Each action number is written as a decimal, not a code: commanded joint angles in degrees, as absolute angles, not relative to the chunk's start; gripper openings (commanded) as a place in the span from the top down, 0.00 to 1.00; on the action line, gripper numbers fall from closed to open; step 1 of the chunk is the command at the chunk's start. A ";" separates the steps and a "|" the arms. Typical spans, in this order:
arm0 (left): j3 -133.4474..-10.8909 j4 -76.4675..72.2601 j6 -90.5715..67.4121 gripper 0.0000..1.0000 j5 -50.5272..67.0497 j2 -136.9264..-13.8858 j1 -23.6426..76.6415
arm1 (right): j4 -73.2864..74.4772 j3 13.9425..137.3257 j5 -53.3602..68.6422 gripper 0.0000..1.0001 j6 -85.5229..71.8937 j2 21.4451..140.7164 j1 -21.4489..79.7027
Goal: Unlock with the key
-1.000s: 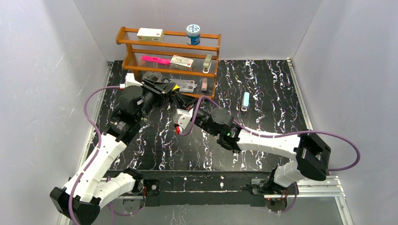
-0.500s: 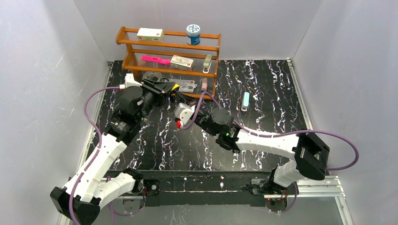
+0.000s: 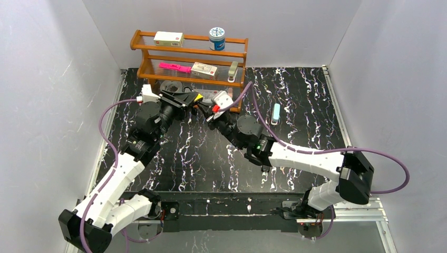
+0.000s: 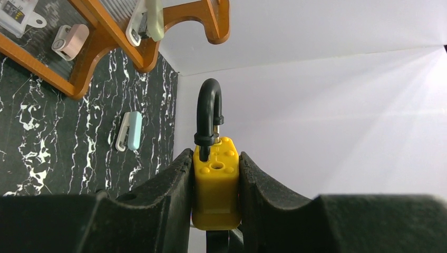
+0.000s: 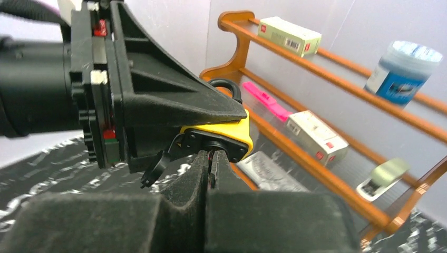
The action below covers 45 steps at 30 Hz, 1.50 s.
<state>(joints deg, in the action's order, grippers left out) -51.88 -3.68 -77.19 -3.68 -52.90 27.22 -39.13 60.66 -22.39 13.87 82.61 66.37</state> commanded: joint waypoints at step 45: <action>-52.48 -11.17 -76.87 1.00 -0.94 -49.22 27.51 | -43.12 55.73 2.19 0.60 36.06 74.39 59.25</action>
